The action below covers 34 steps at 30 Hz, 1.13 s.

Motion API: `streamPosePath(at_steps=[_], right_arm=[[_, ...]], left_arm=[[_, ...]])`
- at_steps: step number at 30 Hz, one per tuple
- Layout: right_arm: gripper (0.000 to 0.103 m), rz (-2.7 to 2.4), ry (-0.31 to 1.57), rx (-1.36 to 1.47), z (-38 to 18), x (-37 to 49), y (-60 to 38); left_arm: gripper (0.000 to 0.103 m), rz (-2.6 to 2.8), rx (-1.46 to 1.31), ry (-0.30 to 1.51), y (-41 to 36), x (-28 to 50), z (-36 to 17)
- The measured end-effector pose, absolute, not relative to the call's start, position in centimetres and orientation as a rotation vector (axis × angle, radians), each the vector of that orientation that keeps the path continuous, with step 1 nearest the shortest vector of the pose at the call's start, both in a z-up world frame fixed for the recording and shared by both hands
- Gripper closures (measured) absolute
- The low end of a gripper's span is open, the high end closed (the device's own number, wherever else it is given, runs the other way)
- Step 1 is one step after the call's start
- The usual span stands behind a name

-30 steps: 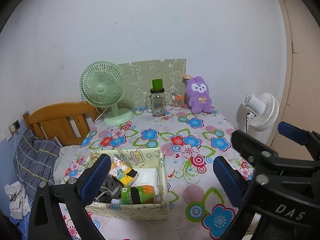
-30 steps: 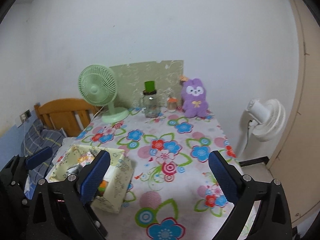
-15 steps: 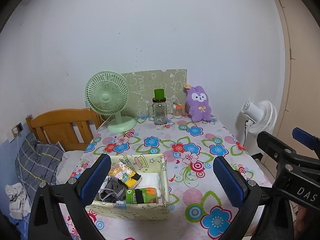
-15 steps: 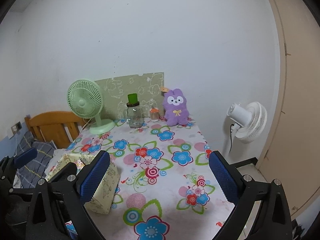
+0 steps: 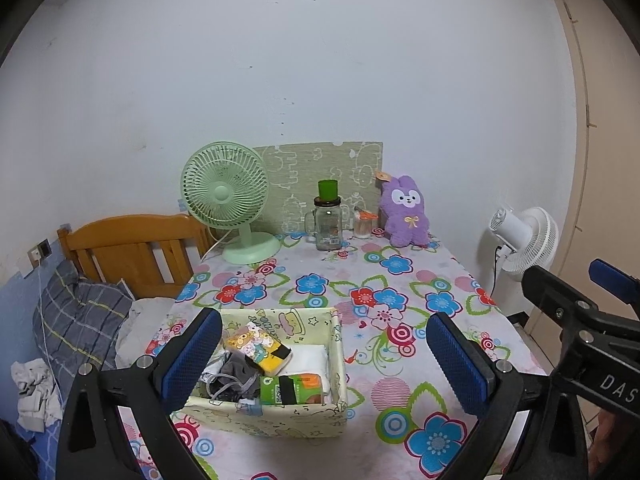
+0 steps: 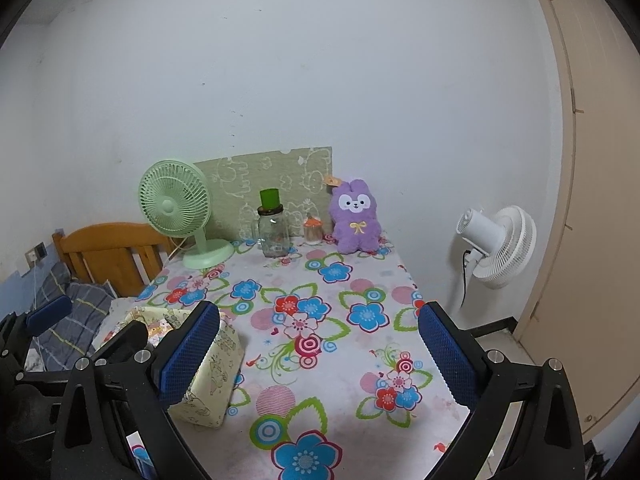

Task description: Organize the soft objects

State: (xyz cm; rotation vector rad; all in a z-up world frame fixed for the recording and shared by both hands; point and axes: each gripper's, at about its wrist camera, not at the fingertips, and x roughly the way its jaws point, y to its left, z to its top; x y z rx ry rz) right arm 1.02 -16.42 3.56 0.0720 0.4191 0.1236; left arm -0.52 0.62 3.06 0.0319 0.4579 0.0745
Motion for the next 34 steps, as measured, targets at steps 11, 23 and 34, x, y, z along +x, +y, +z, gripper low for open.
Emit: streamPosePath(at_steps=[11, 23, 34], right_arm=[[0.002, 0.13, 0.419, 0.077, 3.7, 1.2, -16.6], [0.002, 0.128, 0.429, 0.072, 3.3, 1.5, -16.3], [0.002, 0.13, 0.435, 0.069, 3.1, 1.7, -16.4]], left_arm=[[0.0, 0.105, 0.014, 0.456, 1.4, -0.6, 3.1], [0.0, 0.114, 0.002, 0.459, 1.8, -0.4, 3.0], [0.0, 0.112, -0.001, 0.461, 1.7, -0.3, 2.9]])
